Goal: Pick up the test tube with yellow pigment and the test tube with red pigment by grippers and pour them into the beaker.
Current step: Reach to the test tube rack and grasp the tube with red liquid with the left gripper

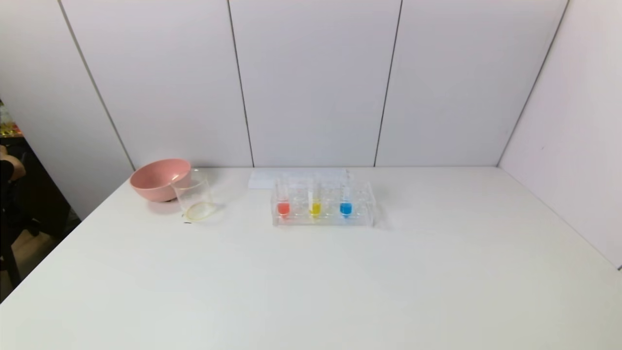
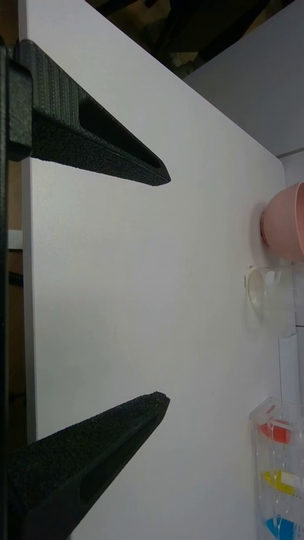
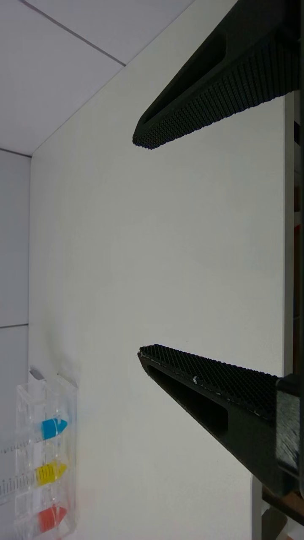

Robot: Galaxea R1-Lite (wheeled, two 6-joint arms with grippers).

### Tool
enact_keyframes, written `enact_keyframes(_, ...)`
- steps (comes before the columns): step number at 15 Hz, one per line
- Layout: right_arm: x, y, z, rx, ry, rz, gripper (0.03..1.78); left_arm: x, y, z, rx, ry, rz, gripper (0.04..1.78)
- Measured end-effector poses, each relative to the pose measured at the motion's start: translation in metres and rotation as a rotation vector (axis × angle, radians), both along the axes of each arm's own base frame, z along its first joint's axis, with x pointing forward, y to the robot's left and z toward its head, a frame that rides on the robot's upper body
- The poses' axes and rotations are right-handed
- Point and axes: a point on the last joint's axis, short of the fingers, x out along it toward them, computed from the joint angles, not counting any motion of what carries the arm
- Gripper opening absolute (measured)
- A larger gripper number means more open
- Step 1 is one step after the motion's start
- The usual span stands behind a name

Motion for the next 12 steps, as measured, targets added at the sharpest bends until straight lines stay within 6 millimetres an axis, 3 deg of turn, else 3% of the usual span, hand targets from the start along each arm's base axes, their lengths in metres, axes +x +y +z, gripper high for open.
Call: enact_keyframes(12,0.0000,0.0000,0.0000,0.000,0.000,0.000,1.70,-0.0001,0.0000,0.0009,-0.006,-0.007,0.000,1.72)
